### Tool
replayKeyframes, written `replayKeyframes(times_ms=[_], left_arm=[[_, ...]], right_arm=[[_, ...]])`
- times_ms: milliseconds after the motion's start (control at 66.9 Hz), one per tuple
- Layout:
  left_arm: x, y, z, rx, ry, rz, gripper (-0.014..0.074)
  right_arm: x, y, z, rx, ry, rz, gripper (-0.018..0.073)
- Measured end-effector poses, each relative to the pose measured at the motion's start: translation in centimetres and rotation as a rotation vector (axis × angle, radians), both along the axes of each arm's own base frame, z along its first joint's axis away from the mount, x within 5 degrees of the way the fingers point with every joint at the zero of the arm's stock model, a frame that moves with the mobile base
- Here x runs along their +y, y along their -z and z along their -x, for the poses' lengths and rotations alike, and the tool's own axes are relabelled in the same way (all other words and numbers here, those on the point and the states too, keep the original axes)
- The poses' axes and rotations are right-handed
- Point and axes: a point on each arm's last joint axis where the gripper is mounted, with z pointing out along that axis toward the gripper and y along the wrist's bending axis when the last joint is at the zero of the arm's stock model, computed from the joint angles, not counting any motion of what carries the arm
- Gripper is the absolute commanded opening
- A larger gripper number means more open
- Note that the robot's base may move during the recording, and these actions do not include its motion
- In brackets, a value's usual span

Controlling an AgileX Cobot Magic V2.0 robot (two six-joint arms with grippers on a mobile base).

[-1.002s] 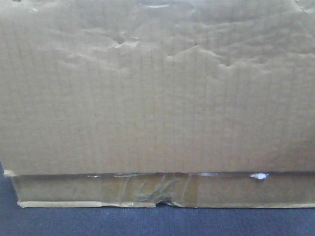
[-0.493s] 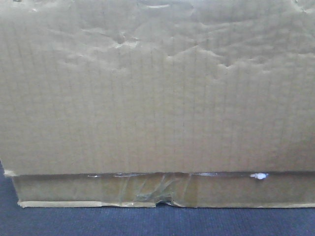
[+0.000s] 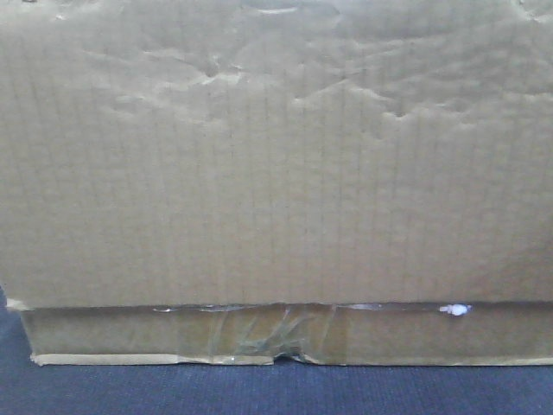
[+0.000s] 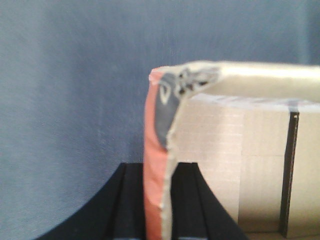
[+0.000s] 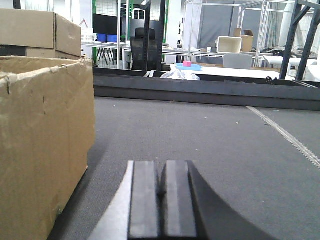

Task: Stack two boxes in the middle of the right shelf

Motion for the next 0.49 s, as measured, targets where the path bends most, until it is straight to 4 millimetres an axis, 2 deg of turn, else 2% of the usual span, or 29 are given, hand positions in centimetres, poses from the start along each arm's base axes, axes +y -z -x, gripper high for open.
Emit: replayKeyframes(times_ms=[209, 493], left_arm=[[-0.9, -4.4, 3.8, -0.139, -0.041, -0.004, -0.0111], [-2.4, -12.3, 8.7, -0.433, -0.082, 0.031, -0.0111]], right_arm=[[0.0, 0.0, 0.0, 0.0, 0.0, 0.0, -0.0167], [0.0, 0.0, 0.0, 0.0, 0.0, 0.0, -0.0167]])
